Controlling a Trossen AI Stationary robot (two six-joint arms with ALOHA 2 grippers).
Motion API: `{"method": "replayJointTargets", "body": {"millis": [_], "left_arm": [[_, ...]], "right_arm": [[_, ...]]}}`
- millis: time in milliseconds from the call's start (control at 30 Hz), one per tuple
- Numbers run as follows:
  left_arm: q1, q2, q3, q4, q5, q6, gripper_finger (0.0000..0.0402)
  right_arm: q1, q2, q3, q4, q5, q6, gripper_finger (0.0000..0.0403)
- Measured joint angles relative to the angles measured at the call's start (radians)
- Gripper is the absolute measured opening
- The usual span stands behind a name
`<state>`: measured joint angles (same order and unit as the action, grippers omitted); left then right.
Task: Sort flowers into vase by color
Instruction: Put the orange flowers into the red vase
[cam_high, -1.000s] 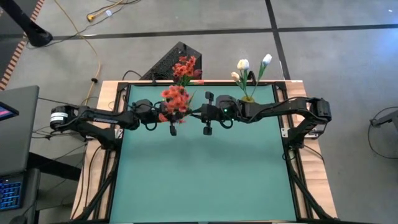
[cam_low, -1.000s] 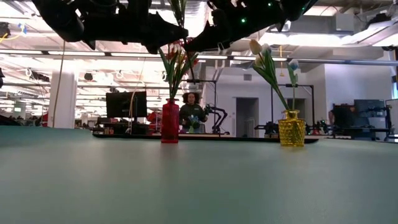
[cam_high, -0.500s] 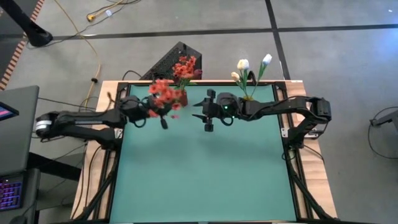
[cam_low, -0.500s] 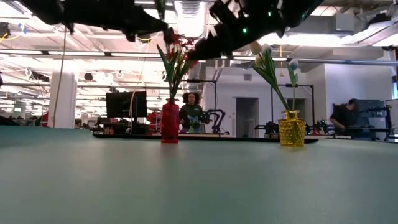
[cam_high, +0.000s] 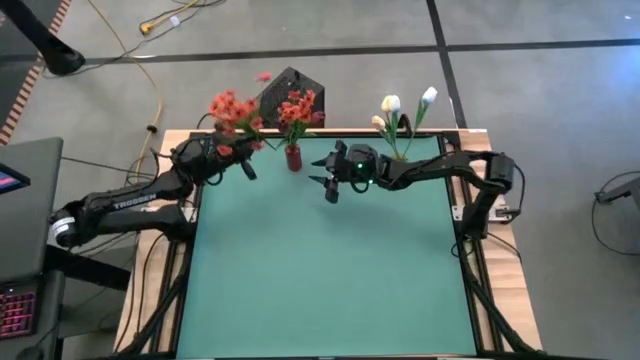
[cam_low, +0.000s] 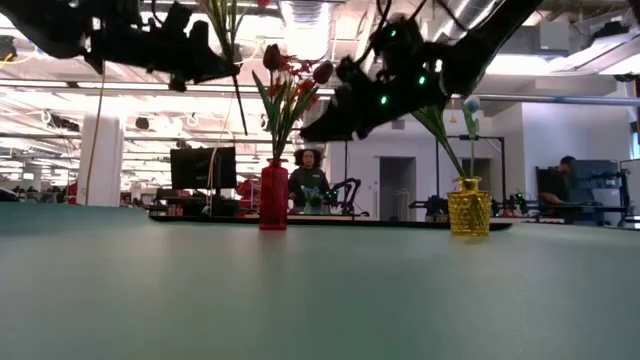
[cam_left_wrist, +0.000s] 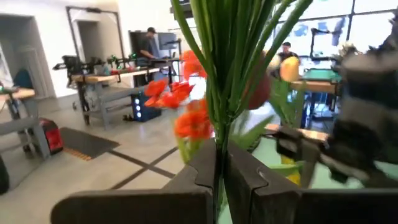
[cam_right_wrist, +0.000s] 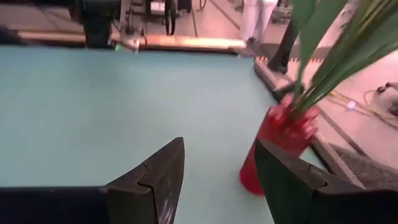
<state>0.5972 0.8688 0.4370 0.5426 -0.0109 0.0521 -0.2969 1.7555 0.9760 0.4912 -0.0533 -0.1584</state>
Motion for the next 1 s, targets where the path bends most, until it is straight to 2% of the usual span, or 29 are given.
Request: {"method": "replayJointTargets", "body": {"millis": [233, 467, 633, 1000], "left_arm": [[0.118, 0.142, -0.019, 0.187, 0.107, -0.075, 0.0000], [0.150, 0.320, -0.019, 0.386, 0.191, -0.141, 0.0000], [0.150, 0.406, -0.018, 0.491, 0.199, -0.165, 0.0000], [0.151, 0.486, -0.018, 0.528, 0.190, -0.168, 0.0000]], "right_arm": [[0.011, 0.122, -0.001, 0.170, -0.001, 0.013, 0.0221], [0.000, 0.178, -0.001, 0.229, -0.001, 0.028, 0.0221], [-0.007, 0.180, -0.001, 0.222, 0.000, 0.030, 0.0221], [-0.007, 0.180, -0.001, 0.223, 0.000, 0.029, 0.0221]]}}
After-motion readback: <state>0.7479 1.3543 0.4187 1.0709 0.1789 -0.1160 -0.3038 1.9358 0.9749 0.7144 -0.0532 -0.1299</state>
